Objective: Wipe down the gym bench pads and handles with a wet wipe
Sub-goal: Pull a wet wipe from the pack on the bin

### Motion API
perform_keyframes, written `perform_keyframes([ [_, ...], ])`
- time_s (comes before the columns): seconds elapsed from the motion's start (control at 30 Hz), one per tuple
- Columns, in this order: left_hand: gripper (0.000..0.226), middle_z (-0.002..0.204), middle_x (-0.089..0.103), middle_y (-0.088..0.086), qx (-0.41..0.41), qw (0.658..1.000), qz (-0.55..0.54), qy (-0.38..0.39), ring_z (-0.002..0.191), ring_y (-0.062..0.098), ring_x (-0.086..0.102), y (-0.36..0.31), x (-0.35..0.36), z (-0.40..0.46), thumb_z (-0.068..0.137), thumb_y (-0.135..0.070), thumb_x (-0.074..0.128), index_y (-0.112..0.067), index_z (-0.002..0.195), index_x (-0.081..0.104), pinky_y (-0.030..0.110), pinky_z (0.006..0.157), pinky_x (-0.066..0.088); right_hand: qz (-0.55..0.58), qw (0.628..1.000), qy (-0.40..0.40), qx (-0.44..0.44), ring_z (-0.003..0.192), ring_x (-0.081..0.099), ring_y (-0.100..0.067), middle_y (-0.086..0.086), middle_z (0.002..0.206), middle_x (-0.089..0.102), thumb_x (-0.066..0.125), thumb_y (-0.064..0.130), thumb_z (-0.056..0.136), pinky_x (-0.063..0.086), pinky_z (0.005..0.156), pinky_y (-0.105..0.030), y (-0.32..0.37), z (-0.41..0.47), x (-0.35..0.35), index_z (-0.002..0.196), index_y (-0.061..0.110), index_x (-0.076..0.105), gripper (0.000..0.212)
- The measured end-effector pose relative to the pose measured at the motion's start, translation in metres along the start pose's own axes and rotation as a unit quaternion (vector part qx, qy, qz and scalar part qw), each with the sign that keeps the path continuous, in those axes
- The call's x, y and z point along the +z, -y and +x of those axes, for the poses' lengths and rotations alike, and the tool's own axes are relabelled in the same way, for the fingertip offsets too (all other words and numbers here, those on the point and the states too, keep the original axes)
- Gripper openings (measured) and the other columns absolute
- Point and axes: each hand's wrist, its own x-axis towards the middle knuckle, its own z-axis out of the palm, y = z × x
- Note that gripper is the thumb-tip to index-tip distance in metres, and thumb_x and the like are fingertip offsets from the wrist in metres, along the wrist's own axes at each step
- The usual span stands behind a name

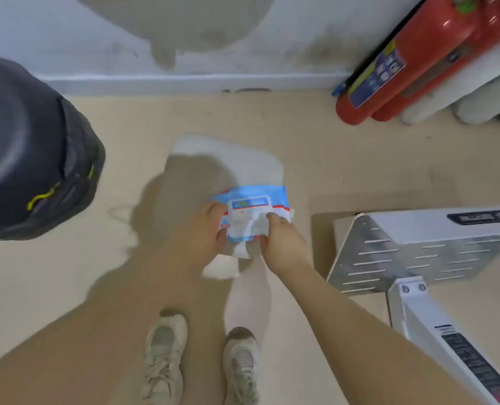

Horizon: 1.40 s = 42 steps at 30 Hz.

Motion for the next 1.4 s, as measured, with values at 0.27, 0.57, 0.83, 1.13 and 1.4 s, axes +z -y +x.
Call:
perform_keyframes([
  [0.27,0.051,0.125,0.055,0.015,-0.001,0.997,-0.062,-0.054,0.116,0.035,0.050,0.032,0.055,0.060,0.084,-0.015,0.062,-0.001,0.128,0.043,0.043,0.094,0.040,0.392,0.907,-0.151,-0.036,0.101,0.053,-0.012,0.004,0.117,0.053,0.038,-0.003,0.091,0.041,0.080,-0.011,-0.009,0.049,0.031,0.131,0.012,0.035,0.043],
  [0.57,0.033,0.127,0.058,0.014,0.139,0.969,0.134,-0.155,0.072,0.026,0.067,0.043,0.054,0.075,0.074,-0.024,0.040,-0.020,0.105,0.052,0.033,0.067,0.047,0.144,0.980,-0.048,-0.128,0.127,0.040,-0.025,-0.011,0.143,0.039,0.046,0.001,0.089,0.035,0.100,-0.029,-0.024,0.081,0.033,0.141,0.010,0.032,0.054],
  [0.83,0.065,0.155,0.017,0.000,0.058,0.992,0.102,-0.045,0.122,0.029,0.044,0.035,0.048,0.083,0.084,-0.028,0.064,-0.011,0.140,0.037,0.041,0.092,0.035,0.065,0.990,-0.105,-0.068,0.126,0.033,-0.023,-0.006,0.138,0.039,0.056,0.021,0.090,0.034,0.093,-0.027,-0.012,0.086,0.038,0.131,0.018,0.050,0.041],
  [1.13,0.100,0.156,0.013,-0.002,-0.020,0.991,0.112,-0.069,0.106,0.024,0.055,0.021,0.043,0.084,0.081,-0.034,0.066,-0.012,0.148,-0.005,0.030,0.092,0.026,0.458,0.878,-0.132,0.031,0.075,0.050,-0.016,-0.002,0.080,0.054,0.049,0.013,0.093,0.039,0.068,-0.024,-0.011,0.069,0.016,0.079,0.019,0.050,0.015],
  [1.4,0.065,0.114,0.060,0.007,0.166,0.975,0.093,-0.111,0.107,0.031,0.055,0.004,0.031,0.091,0.075,-0.039,0.045,-0.012,0.134,0.045,0.033,0.090,0.027,0.652,0.745,-0.125,0.056,0.065,0.056,-0.007,0.009,0.067,0.060,0.054,-0.004,0.087,0.050,0.065,-0.017,-0.043,0.036,-0.026,0.076,0.017,0.056,0.024],
])
